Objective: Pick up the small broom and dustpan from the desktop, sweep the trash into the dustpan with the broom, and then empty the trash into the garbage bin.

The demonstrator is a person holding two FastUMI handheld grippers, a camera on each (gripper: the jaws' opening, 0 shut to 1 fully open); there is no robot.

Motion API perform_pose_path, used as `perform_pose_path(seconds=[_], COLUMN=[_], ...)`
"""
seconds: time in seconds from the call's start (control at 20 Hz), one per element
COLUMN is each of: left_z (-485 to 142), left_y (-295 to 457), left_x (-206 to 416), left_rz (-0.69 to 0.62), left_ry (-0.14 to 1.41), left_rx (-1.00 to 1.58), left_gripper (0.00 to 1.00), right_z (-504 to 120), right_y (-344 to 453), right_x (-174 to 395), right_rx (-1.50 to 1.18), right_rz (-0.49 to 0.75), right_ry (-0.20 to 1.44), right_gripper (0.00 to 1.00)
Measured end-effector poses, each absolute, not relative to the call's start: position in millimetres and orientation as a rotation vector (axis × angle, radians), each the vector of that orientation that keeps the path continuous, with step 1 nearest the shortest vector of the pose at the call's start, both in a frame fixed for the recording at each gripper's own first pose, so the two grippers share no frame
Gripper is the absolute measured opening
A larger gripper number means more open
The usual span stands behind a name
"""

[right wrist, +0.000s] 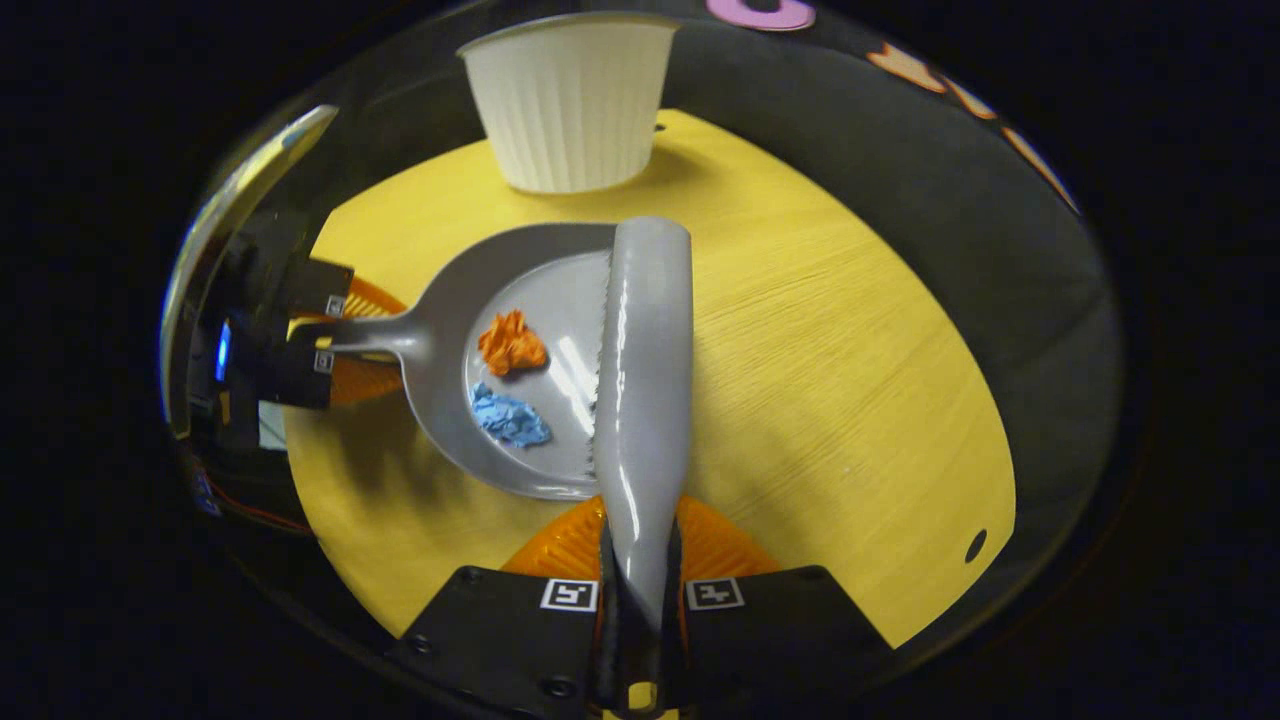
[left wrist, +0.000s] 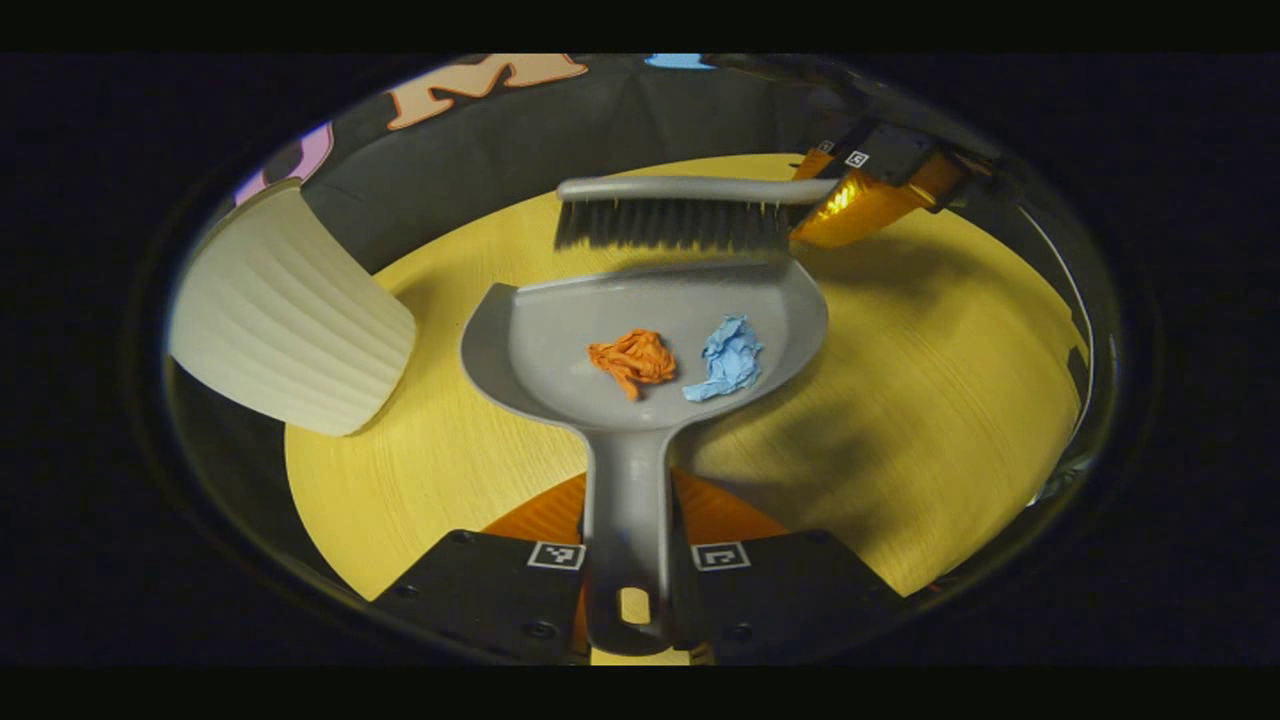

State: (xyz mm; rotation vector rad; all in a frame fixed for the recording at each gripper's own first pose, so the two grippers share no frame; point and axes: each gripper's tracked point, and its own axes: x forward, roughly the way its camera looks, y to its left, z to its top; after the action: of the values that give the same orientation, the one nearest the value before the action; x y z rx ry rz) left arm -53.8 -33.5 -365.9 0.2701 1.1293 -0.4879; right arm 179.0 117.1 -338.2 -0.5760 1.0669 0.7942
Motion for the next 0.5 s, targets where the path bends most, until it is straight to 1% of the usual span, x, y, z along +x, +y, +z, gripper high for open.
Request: perform_pose_path(seconds=[0.05,0.15,0.25,0.35,0.5], left_z=[-364,-349,-332,-307,-280], left_y=[-35,-38,-40,-36,-30], left_x=[-50,-39,-27,-14,-3], left_rz=[-0.468,-0.411,-0.362,-0.329,-0.285], left_ry=[1.102,1.007,0.907,0.826,0.725], left_rx=[0.251,0.201,0.144,0.104,0.109], left_gripper=[0.26,0.26,0.24,0.24,0.24], right_z=[-329,-310,-307,-312,-342], right_y=[115,95,76,59,43], right_x=[184,196,186,182,163], right_rx=[-0.485,-0.395,-0.293,-0.203,-0.131], right_rz=[0.738,0.578,0.481,0.409,0.368], right_ry=[1.014,0.886,0.843,0.816,0.861], right_gripper=[0.17,0.18,0.18,0.18,0.17])
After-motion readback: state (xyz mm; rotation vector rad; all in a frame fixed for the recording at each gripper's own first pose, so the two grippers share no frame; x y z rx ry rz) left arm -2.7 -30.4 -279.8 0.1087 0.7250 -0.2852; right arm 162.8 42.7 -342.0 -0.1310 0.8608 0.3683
